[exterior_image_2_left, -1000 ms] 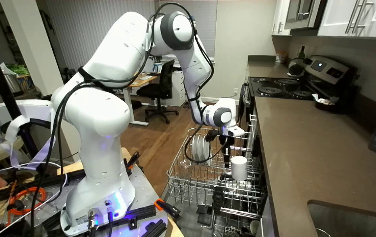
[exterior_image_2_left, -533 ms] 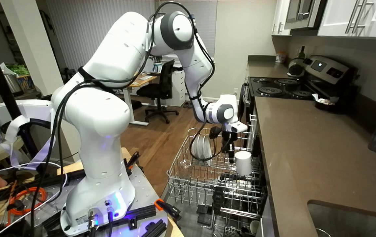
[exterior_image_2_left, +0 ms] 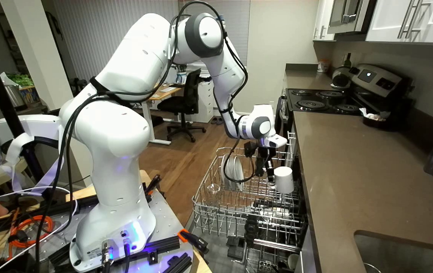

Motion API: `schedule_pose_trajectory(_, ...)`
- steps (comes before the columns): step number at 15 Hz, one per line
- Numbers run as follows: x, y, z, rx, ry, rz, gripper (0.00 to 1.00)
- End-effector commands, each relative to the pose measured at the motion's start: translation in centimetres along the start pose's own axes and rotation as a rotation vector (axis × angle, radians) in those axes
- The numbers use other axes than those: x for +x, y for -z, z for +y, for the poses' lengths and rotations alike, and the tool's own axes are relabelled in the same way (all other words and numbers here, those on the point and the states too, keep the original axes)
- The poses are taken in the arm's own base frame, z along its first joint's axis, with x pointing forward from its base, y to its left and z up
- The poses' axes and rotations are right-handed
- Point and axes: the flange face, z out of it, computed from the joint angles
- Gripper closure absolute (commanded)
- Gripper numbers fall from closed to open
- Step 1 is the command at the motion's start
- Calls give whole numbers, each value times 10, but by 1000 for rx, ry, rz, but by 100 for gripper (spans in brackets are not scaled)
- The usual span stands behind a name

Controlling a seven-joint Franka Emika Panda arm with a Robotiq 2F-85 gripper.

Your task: Move the cups to the back left corner of the dishwater

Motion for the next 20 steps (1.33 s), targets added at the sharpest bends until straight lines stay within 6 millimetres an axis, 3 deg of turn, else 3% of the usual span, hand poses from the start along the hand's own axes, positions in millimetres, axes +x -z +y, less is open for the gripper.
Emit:
schedule_pose_trajectory(1,14,11,-4,53,70,35,90)
schedule_pose_trajectory(11,40,22,-35,125,244,86,90)
schedule_pose_trajectory(20,45,19,-79,172,408,109,90)
